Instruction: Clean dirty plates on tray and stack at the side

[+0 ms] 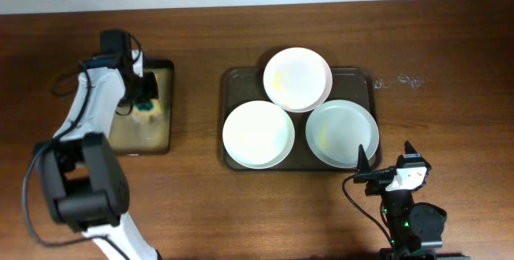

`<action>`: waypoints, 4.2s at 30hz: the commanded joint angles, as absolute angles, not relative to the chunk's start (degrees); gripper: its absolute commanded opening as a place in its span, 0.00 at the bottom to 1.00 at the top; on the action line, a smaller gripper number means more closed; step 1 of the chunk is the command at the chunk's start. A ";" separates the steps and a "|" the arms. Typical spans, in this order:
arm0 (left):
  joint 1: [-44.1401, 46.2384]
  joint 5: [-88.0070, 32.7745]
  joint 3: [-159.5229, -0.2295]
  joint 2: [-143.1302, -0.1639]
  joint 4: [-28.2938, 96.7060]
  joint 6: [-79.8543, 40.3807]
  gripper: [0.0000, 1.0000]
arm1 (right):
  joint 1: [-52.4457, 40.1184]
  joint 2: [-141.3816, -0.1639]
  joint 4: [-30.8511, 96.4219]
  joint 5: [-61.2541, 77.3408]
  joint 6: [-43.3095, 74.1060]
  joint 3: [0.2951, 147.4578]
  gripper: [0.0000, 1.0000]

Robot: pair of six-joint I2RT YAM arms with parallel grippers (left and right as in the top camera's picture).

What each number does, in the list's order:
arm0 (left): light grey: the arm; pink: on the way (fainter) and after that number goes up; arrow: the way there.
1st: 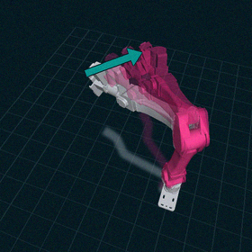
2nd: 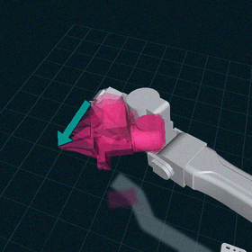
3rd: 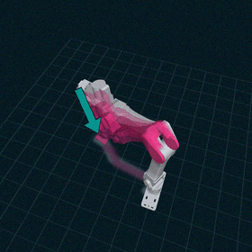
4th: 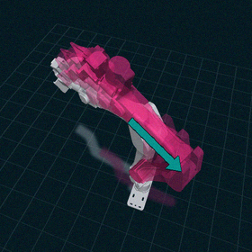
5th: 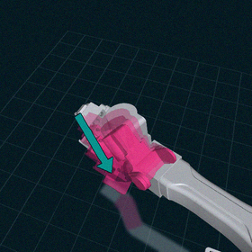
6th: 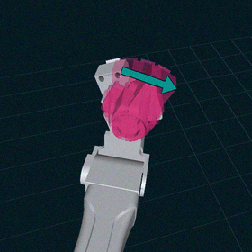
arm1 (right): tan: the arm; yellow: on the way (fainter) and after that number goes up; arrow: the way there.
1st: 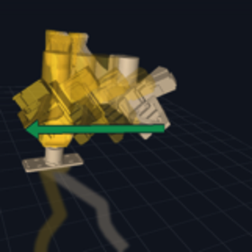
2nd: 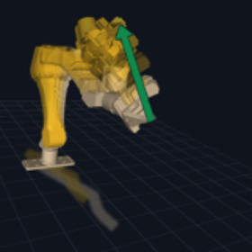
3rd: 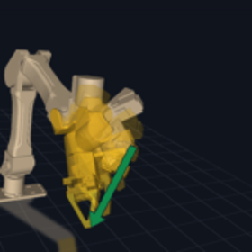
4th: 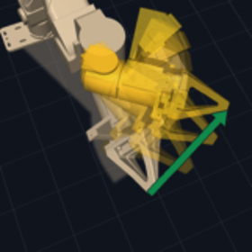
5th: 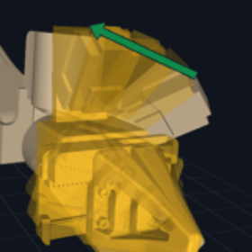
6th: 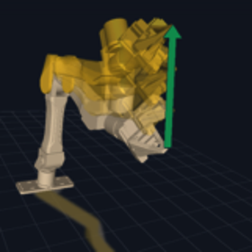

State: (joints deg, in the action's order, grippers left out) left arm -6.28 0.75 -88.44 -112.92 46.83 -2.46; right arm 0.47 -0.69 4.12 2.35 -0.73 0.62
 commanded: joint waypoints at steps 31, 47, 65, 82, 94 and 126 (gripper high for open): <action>-11.03 -2.15 -77.06 -96.75 41.80 -1.78 0.00 | 0.82 -0.32 4.43 1.91 -1.06 0.32 0.98; -10.90 -3.73 -79.55 -94.48 45.69 -1.78 0.00 | 0.82 -4.29 -10.00 19.75 10.02 21.69 0.98; -10.81 -5.17 -79.55 -94.76 46.26 -1.78 0.00 | -13.76 -78.04 62.98 6.81 18.31 78.83 0.63; -10.81 -5.19 -79.55 -94.76 46.33 -1.78 0.00 | -26.13 -110.43 41.71 0.08 19.14 78.76 0.53; -10.76 -5.17 -79.55 -94.76 46.33 -1.78 0.00 | -26.24 -117.08 41.50 4.27 20.01 78.00 0.47; -5.80 -18.46 -81.30 -86.32 45.95 -5.87 0.00 | -26.20 -117.58 45.04 6.81 19.59 78.08 0.04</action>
